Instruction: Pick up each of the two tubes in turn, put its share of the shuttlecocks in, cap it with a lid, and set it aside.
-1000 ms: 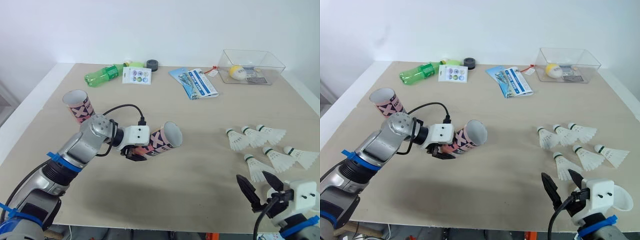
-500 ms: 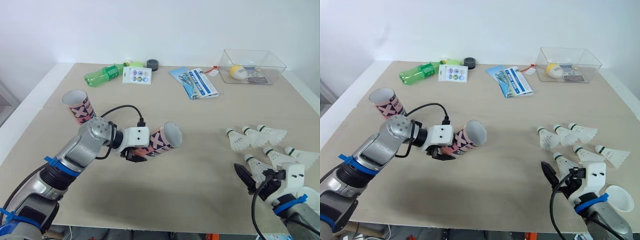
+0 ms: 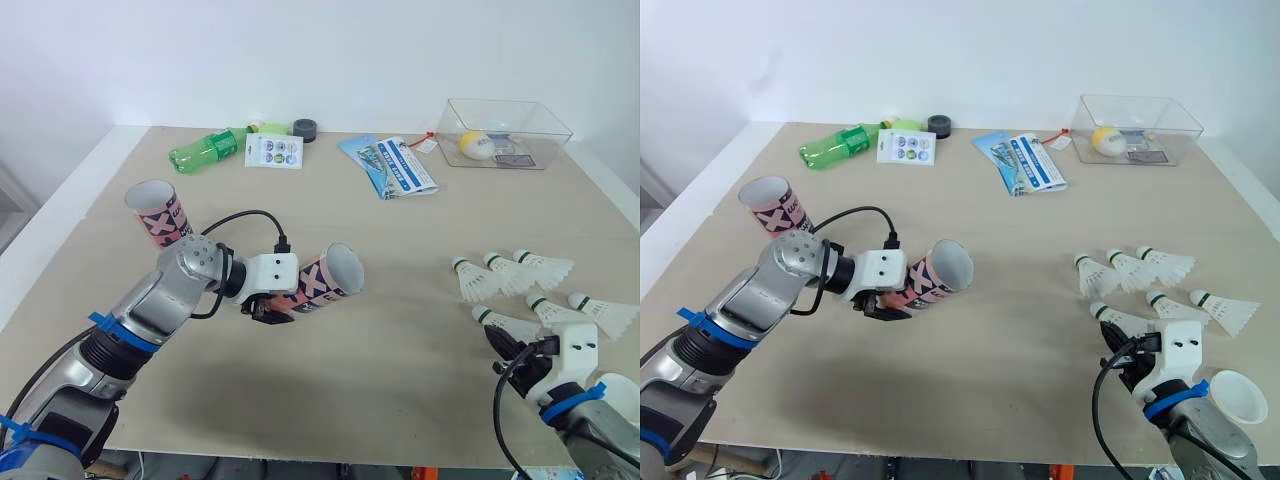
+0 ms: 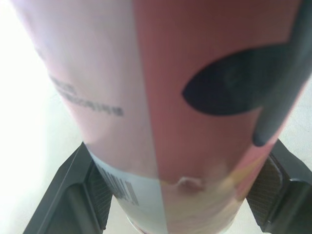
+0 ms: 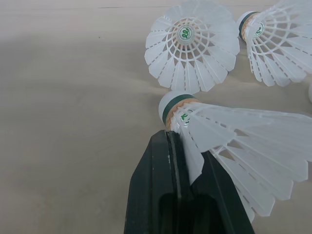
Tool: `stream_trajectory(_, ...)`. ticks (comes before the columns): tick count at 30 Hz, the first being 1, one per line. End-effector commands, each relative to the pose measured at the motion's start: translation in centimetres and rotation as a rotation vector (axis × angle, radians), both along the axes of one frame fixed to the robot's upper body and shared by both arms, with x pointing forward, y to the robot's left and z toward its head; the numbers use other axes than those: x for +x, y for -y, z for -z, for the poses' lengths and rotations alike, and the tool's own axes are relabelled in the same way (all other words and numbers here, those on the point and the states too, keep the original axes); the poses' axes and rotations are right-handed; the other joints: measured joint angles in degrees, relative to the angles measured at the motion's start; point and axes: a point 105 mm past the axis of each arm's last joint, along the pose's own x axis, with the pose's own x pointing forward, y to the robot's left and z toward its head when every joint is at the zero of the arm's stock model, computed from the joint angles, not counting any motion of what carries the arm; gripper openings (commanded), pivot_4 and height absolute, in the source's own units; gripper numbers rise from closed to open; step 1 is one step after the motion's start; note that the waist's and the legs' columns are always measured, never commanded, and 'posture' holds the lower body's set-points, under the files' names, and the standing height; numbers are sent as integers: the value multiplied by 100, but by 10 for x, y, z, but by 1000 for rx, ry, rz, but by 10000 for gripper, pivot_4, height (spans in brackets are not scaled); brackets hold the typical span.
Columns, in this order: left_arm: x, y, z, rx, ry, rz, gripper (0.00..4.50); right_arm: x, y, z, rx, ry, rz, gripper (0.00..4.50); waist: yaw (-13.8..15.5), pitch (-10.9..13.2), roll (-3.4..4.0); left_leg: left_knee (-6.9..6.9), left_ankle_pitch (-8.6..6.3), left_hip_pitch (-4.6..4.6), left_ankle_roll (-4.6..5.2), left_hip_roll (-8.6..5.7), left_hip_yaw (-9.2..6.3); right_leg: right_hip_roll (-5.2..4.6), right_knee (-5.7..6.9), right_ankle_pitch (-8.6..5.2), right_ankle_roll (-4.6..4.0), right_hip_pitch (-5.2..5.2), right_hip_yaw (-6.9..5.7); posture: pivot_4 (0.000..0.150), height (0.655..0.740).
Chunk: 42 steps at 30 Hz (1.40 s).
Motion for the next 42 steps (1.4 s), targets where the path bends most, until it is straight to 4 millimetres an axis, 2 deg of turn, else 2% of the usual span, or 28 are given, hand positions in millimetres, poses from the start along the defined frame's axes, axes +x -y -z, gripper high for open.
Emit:
stream_trajectory(1, 3, 1, 5, -3, -11, 0, 30001, 0, -12, -17, -108, 40, -109, 648, 0, -2, 4, 1, 0, 0, 0, -1, 0, 0, 0, 0, 0, 1, 0, 1500, 7400)
stream_trajectory(3, 6, 0, 6, 1, -11, 1, 30001, -1, -19, -26, -164, 38, -199, 648, 2, -2, 4, 6, 1, 4, 1, -4, -1, -1, 0, 0, 1, 8, 3, 1500, 7400)
stream_trajectory(7, 9, -1, 5, 0, -30, 15, 30001, -2, -35, -59, -340, 69, -427, 648, -2, -1, 2, 17, 6, 6, 9, -7, 3, -1, 0, 6, 3, 13, 12, 1500, 7400)
stream_trajectory(11, 13, -3, 7, 12, -43, 24, 30001, 2, -46, -89, -475, 136, -582, 648, -2, 0, 0, 17, 8, 6, 13, -8, -1, 2, 0, 7, 3, 15, 11, 1500, 7400)
stream_trajectory(15, 21, -2, 7, 12, -43, 9, 30001, 15, -70, -129, -633, 295, -752, 648, -14, 2, -4, 18, 9, 5, 14, -10, -1, 2, 0, 9, 7, 17, 11, 1500, 7400)
stream_trajectory(20, 30, 7, -1, -18, -34, -14, 30001, 25, -107, -154, -750, 453, -951, 648, -18, 11, -17, 21, 12, 3, 19, -10, -9, 5, -1, 12, 13, 21, 5, 1500, 7400)
stream_trajectory(23, 35, 11, -5, -27, -25, -23, 30001, 31, -122, -160, -796, 495, -1046, 648, -12, 13, -18, 25, 11, -12, 18, -12, -7, 3, -2, 8, 19, 14, 8, 1500, 7400)
stream_trajectory(31, 35, 18, -9, -37, -13, 2, 30001, 59, -148, -159, -922, 554, -1238, 648, -28, 17, -12, 22, 11, -32, 18, -12, -8, 4, 0, 9, 23, -7, 6, 1500, 7400)
stream_trajectory(40, 32, 20, -10, -45, -6, -2, 30001, 80, -162, -151, -1022, 574, -1329, 648, -21, 32, 10, 21, 11, -40, 18, -10, -10, 7, 1, 21, 48, -12, 5, 1500, 7400)
stream_trajectory(42, 32, 20, -10, -47, -4, -8, 30001, 82, -164, -150, -1029, 572, -1344, 6892, -19, 33, 12, 20, 11, -40, 18, -9, -14, 10, 3, 21, 47, -13, 3, 1500, 7400)
